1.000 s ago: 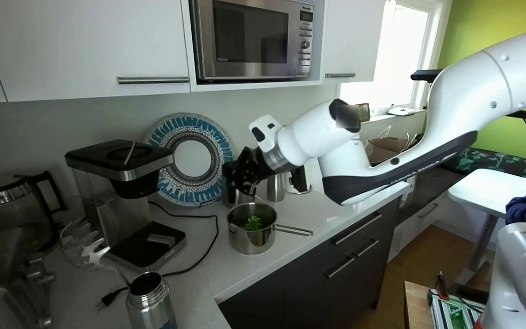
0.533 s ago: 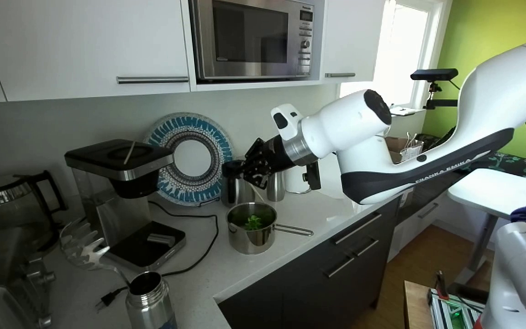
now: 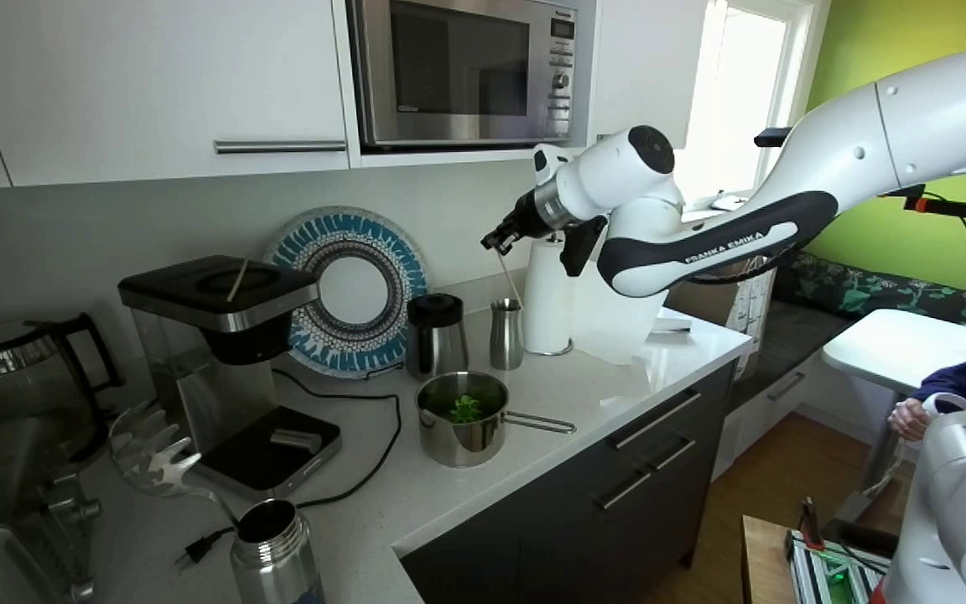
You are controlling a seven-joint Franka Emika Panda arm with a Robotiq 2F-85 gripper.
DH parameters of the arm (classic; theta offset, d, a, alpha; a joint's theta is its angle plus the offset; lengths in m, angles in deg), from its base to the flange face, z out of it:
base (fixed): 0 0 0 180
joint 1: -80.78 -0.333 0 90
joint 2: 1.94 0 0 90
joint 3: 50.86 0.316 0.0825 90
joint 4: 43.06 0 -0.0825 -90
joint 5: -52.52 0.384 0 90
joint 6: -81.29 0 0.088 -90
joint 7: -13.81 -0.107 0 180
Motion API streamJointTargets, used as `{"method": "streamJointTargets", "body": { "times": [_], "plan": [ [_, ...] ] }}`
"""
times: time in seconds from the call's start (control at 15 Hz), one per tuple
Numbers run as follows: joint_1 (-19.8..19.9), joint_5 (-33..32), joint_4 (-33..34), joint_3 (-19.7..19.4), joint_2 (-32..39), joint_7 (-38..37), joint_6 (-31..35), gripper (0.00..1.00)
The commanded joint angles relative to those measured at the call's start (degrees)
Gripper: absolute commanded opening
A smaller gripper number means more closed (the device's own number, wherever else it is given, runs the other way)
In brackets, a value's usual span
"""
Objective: Remove the stick from the pot, then put it in the silver cup
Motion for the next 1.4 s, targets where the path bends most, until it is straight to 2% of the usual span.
{"method": "streamJointTargets", "body": {
  "times": [0.0, 0.2, 0.27, 0.4, 0.47, 0.6, 0.67, 0.87, 1.07, 1.33],
  "plan": [
    [4.4, -1.7, 8.7, 0.3, 4.1, -9.3, -2.4, 0.02],
    [7.5, -6.0, 14.4, 1.4, 6.2, -21.1, -5.9, 0.02],
    [5.7, -3.1, 10.4, -0.1, 3.9, -14.0, -3.2, 0.08],
    [6.5, -4.6, 13.0, 0.3, 5.0, -18.3, -4.8, 0.08],
    [6.0, -2.9, 12.5, 0.5, 5.1, -18.4, -4.6, 0.02],
    [4.5, 6.0, 13.1, 0.2, 7.2, -17.0, -4.9, 0.02],
    [2.4, 11.8, 13.4, -1.3, 8.1, -14.6, -5.4, 0.02],
    [3.7, 18.8, 15.4, -0.2, 10.8, -13.2, -5.8, 0.02],
    [5.5, 13.5, 20.0, -1.3, 13.8, -18.5, -3.4, 0.02],
    [5.7, 5.7, 27.3, -4.1, 17.8, -25.8, -0.3, 0.02]
  ]
}}
